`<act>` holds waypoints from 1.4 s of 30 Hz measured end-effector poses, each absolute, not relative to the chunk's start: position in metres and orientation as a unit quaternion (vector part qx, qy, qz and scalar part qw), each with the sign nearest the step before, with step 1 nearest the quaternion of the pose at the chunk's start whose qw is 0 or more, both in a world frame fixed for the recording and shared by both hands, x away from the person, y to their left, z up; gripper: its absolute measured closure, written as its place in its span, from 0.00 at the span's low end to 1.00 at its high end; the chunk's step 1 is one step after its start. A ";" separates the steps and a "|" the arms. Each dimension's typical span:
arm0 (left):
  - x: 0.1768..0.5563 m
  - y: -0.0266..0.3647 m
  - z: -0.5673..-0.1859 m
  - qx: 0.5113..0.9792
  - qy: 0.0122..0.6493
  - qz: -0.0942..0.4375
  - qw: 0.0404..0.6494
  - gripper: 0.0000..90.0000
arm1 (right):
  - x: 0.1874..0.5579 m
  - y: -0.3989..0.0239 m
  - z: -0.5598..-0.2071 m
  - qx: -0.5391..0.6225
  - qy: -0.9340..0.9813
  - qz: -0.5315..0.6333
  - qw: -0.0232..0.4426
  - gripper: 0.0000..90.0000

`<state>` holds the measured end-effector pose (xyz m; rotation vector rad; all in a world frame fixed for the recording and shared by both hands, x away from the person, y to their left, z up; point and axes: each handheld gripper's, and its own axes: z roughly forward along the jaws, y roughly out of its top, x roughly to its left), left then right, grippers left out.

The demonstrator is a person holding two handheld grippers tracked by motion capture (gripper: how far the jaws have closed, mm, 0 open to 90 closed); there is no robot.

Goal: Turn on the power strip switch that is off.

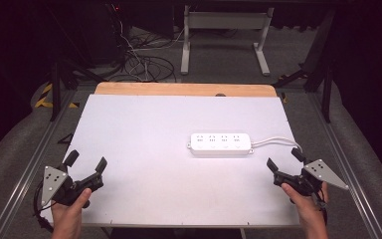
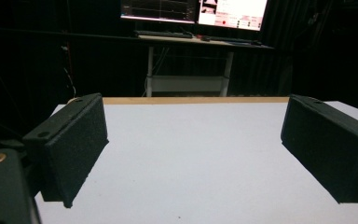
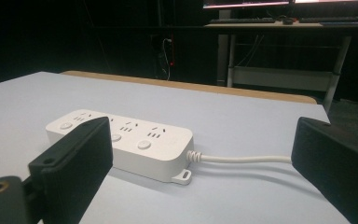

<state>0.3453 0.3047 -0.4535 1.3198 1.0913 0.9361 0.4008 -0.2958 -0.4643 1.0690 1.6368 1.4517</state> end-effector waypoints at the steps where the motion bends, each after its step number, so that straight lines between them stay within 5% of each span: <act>1: 0.345 0.304 -0.454 0.561 0.463 0.396 0.561 0.09 | 0.401 -0.296 -0.464 0.411 0.629 0.560 0.348 0.06; 18: 0.348 0.302 -0.453 0.565 0.459 0.391 0.564 0.09 | 0.397 -0.301 -0.462 0.417 0.619 0.559 0.361 0.13; 30: 0.345 0.301 -0.453 0.570 0.454 0.392 0.561 0.10 | 0.398 -0.301 -0.446 0.438 0.616 0.535 0.377 0.48; 32: 0.344 0.301 -0.454 0.572 0.453 0.393 0.559 0.10 | 0.401 -0.299 -0.437 0.484 0.617 0.504 0.362 0.61; 34: 0.343 0.301 -0.454 0.573 0.455 0.393 0.558 0.10 | 0.403 -0.298 -0.430 0.493 0.620 0.498 0.353 0.89; 36: 0.343 0.302 -0.454 0.574 0.454 0.394 0.557 0.10 | 0.407 -0.294 -0.425 0.496 0.629 0.495 0.336 1.00; 42: 0.340 0.301 -0.455 0.575 0.453 0.397 0.554 0.10 | 0.431 -0.269 -0.419 0.481 0.673 0.479 0.295 1.00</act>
